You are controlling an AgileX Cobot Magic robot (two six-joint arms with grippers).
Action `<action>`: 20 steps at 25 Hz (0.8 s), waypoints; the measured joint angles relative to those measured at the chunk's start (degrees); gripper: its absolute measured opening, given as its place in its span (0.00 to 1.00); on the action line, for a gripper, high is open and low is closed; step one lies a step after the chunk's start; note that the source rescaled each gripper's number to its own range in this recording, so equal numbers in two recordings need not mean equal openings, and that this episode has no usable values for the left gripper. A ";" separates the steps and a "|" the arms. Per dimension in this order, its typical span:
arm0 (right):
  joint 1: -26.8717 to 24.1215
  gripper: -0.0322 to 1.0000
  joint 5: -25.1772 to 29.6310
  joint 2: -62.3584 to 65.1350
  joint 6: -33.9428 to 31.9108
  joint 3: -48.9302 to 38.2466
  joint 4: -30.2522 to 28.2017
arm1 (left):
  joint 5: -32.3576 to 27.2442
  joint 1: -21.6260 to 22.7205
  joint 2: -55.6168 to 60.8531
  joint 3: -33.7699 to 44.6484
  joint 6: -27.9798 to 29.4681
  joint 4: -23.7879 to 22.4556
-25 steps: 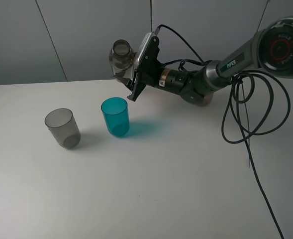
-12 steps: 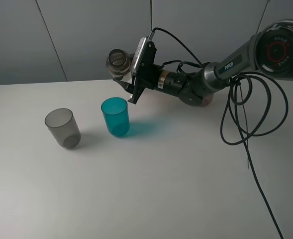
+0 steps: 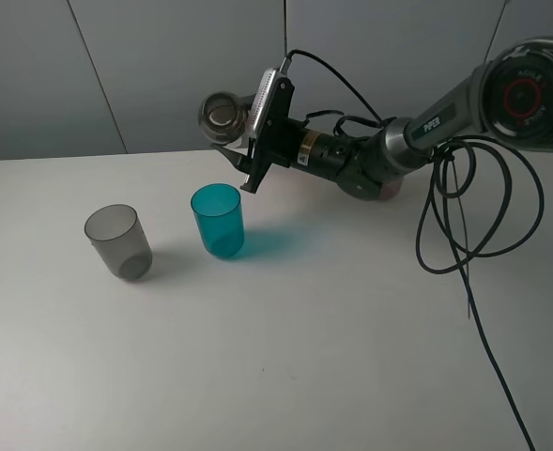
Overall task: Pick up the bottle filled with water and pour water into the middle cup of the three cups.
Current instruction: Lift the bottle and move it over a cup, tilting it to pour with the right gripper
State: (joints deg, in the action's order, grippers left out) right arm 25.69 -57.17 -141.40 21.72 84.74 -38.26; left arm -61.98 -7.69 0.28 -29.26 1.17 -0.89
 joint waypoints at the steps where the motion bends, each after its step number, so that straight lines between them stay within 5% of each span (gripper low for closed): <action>1: 0.00 0.22 -0.15 -0.48 0.14 0.30 0.26 | 0.00 0.00 0.00 0.00 0.00 0.00; 20: 0.03 0.22 0.44 -5.14 6.84 4.73 0.98 | 0.00 0.00 0.00 0.00 0.00 0.00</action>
State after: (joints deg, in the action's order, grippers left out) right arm 25.72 -56.73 -146.54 28.56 89.47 -37.28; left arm -61.98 -7.69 0.28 -29.26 1.17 -0.89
